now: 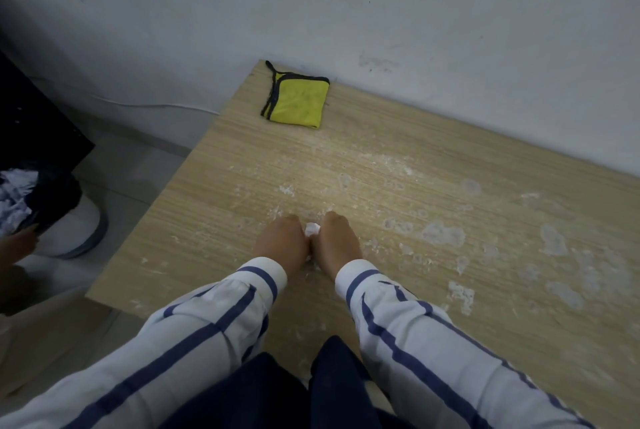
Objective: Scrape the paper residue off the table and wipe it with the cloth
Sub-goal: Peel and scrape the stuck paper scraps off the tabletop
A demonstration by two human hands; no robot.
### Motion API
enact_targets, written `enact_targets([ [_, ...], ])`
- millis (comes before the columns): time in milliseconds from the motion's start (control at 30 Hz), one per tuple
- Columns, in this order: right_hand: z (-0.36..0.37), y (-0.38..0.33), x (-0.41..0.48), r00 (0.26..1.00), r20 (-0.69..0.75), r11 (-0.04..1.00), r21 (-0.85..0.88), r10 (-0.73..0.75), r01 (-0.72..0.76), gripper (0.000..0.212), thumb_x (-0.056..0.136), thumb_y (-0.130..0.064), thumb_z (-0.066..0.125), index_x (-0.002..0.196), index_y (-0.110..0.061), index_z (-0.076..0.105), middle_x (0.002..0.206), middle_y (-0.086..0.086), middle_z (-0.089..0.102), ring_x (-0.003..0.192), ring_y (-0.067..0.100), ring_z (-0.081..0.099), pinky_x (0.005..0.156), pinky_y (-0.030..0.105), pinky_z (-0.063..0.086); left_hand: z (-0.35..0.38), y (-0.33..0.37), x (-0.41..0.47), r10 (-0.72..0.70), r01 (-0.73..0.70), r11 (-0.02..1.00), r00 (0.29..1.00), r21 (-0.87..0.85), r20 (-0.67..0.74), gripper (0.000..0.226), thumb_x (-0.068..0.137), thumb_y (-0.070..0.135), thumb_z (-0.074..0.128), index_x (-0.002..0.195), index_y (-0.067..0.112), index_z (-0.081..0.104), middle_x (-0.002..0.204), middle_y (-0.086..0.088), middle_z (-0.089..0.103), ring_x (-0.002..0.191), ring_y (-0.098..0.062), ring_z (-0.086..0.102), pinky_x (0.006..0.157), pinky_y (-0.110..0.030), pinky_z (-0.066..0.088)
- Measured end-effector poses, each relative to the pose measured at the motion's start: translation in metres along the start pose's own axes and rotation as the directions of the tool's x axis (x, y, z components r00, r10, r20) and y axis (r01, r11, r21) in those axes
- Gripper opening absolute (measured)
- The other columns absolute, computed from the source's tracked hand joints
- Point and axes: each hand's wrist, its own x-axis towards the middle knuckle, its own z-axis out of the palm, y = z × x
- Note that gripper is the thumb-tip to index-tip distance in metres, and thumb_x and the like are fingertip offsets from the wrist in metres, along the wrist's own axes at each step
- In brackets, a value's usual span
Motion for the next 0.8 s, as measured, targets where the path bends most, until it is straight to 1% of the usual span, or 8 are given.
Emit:
enact_targets([
  [100,-0.007,0.005,0.004,1.000,0.003,1.000,0.006,0.012,-0.012,0.018,0.086,-0.016,0.053,0.100,-0.005,0.052,0.095,0.012,0.057,0.082,0.031,0.060,0.065,0.035,0.047,0.001,0.000,0.001,0.014,-0.014,1.000,1.000,0.013,-0.010,0.015,0.088,0.018,0.052,0.099,0.007,0.057,0.099,-0.010,0.064,0.085,-0.026,0.061,0.065,-0.029,0.043],
  [167,-0.014,0.008,0.004,0.999,0.044,1.000,-0.024,0.009,-0.008,0.004,0.085,-0.008,0.051,0.085,-0.006,0.054,0.085,0.012,0.057,0.071,0.027,0.057,0.056,0.030,0.042,0.001,0.001,0.001,0.022,-0.022,0.999,1.000,0.030,-0.009,0.016,0.089,0.015,0.050,0.100,0.006,0.058,0.099,-0.012,0.064,0.086,-0.027,0.062,0.066,-0.030,0.045],
  [233,-0.020,0.012,0.002,0.998,0.059,1.000,0.003,0.004,-0.004,0.017,0.087,-0.004,0.044,0.072,-0.007,0.052,0.075,0.011,0.056,0.061,0.021,0.048,0.053,0.027,0.035,0.000,0.001,0.000,0.034,-0.034,0.999,0.999,0.040,-0.012,0.018,0.091,0.014,0.045,0.099,0.005,0.059,0.098,-0.013,0.065,0.086,-0.028,0.063,0.067,-0.031,0.045],
  [333,-0.030,0.016,-0.004,0.997,0.070,0.999,0.037,-0.030,0.028,0.024,0.089,-0.003,0.042,0.090,0.004,0.065,0.093,0.018,0.067,0.079,0.030,0.059,0.070,0.032,0.044,-0.001,0.001,-0.001,0.058,-0.058,0.998,0.998,0.031,-0.026,0.021,0.092,0.014,0.042,0.095,0.004,0.060,0.096,-0.015,0.065,0.084,-0.029,0.062,0.065,-0.030,0.044],
  [400,-0.031,0.019,-0.006,0.998,0.054,0.998,0.061,-0.036,0.032,0.025,0.090,-0.005,0.044,0.098,0.002,0.067,0.102,0.017,0.067,0.093,0.032,0.061,0.080,0.033,0.047,-0.002,0.002,-0.003,0.080,-0.079,0.996,0.996,0.046,-0.024,0.022,0.093,0.015,0.041,0.092,0.003,0.060,0.094,-0.016,0.065,0.084,-0.029,0.062,0.064,-0.029,0.042],
  [600,-0.027,0.028,-0.009,0.999,-0.020,0.990,0.140,-0.028,0.030,0.016,0.089,-0.011,0.047,0.087,-0.013,0.063,0.108,0.009,0.052,0.079,0.023,0.053,0.070,0.027,0.039,-0.007,0.010,-0.011,0.080,-0.080,0.997,0.995,0.012,-0.051,0.015,0.087,0.015,0.048,0.097,0.007,0.055,0.094,-0.011,0.062,0.072,-0.023,0.052,0.062,-0.029,0.040],
  [700,-0.031,0.032,-0.009,0.999,-0.025,0.987,0.153,-0.035,0.039,0.014,0.089,-0.013,0.046,0.084,-0.016,0.059,0.104,0.008,0.056,0.079,0.023,0.055,0.067,0.028,0.041,-0.008,0.014,-0.013,0.082,-0.082,0.997,0.995,-0.001,-0.055,0.017,0.084,0.013,0.050,0.100,0.008,0.054,0.095,-0.010,0.062,0.070,-0.022,0.050,0.061,-0.029,0.040],
  [800,-0.034,0.036,-0.010,0.998,-0.019,0.987,0.154,-0.052,0.054,0.019,0.088,-0.008,0.045,0.093,-0.014,0.062,0.105,0.007,0.058,0.081,0.020,0.053,0.068,0.026,0.039,-0.009,0.019,-0.014,0.107,-0.107,0.994,0.992,0.000,-0.063,0.016,0.084,0.012,0.051,0.099,0.008,0.054,0.102,-0.009,0.057,0.076,-0.023,0.053,0.064,-0.029,0.041],
])
